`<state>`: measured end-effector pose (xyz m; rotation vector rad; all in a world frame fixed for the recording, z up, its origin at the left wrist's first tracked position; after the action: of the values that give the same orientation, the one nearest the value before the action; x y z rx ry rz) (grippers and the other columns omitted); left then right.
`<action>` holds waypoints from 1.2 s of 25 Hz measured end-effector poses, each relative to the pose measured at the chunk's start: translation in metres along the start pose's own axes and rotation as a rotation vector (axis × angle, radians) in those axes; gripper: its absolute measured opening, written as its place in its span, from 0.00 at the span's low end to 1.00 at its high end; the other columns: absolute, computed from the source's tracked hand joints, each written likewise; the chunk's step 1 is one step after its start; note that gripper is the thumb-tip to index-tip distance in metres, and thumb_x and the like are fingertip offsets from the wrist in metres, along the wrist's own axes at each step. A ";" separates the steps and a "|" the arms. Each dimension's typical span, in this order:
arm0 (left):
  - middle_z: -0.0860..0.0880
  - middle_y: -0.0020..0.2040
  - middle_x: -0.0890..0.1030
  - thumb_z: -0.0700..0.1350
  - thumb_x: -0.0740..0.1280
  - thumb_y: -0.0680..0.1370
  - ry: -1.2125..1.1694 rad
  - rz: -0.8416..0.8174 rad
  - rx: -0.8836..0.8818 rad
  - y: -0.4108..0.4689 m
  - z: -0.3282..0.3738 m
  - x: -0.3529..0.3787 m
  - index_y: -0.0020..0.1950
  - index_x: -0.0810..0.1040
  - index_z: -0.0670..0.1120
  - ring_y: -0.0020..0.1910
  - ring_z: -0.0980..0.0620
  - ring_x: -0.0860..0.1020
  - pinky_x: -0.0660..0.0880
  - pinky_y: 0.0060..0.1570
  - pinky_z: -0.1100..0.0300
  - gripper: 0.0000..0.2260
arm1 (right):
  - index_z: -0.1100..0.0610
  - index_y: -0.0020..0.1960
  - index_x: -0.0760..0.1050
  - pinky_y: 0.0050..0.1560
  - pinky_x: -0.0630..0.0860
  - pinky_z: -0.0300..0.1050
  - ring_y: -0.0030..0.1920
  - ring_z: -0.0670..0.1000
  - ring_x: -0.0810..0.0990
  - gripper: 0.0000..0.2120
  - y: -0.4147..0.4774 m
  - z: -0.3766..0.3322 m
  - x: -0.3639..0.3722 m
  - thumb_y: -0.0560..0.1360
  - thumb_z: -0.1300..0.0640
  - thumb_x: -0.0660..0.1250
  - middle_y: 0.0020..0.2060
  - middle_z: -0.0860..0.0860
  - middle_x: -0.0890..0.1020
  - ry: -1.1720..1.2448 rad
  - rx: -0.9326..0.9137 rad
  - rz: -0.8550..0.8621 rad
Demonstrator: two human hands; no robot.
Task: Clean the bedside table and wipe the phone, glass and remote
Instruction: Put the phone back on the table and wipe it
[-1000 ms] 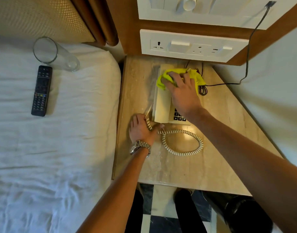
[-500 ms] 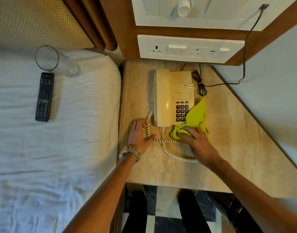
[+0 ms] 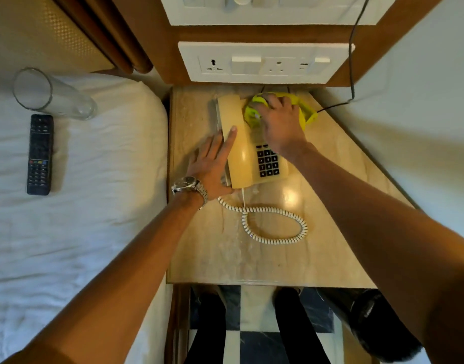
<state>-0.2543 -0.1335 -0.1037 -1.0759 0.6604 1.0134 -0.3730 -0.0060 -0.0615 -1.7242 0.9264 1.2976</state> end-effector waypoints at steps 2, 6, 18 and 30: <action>0.43 0.84 0.49 0.64 0.82 0.59 0.024 0.018 0.013 -0.002 0.003 0.001 0.75 0.22 0.61 0.80 0.38 0.58 0.67 0.70 0.33 0.72 | 0.49 0.74 0.70 0.62 0.68 0.59 0.68 0.64 0.70 0.26 -0.024 -0.001 0.007 0.78 0.64 0.59 0.75 0.54 0.69 -0.039 -0.027 0.016; 0.39 0.83 0.52 0.62 0.83 0.58 0.027 0.028 0.033 0.001 0.004 0.002 0.75 0.22 0.59 0.76 0.36 0.66 0.70 0.67 0.39 0.73 | 0.52 0.73 0.73 0.67 0.70 0.62 0.67 0.65 0.74 0.26 -0.154 -0.001 0.048 0.76 0.61 0.63 0.74 0.56 0.73 0.047 -0.162 -0.145; 0.46 0.84 0.40 0.39 0.84 0.63 -0.103 -0.210 0.100 0.024 0.008 -0.022 0.80 0.30 0.60 0.65 0.37 0.78 0.80 0.49 0.52 0.69 | 0.50 0.73 0.73 0.63 0.70 0.59 0.66 0.63 0.73 0.27 -0.189 -0.073 0.049 0.75 0.64 0.59 0.72 0.54 0.73 0.094 -0.177 -0.091; 0.48 0.84 0.42 0.40 0.80 0.69 -0.056 -0.111 0.066 0.023 0.009 -0.021 0.76 0.26 0.65 0.59 0.37 0.80 0.82 0.45 0.47 0.65 | 0.46 0.66 0.77 0.48 0.78 0.59 0.61 0.60 0.71 0.36 -0.375 0.002 0.093 0.60 0.63 0.78 0.69 0.53 0.72 -0.021 -0.273 -0.265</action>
<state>-0.2842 -0.1295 -0.0919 -1.0114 0.5785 0.9166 -0.0213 0.1504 -0.0948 -1.9611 0.5029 1.3061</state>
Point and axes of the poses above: each hand's wrist, its own y-axis towards the middle knuckle, its own x-axis out of the palm, z = x × y, the point moved 9 cm from there along y, towards the middle knuckle
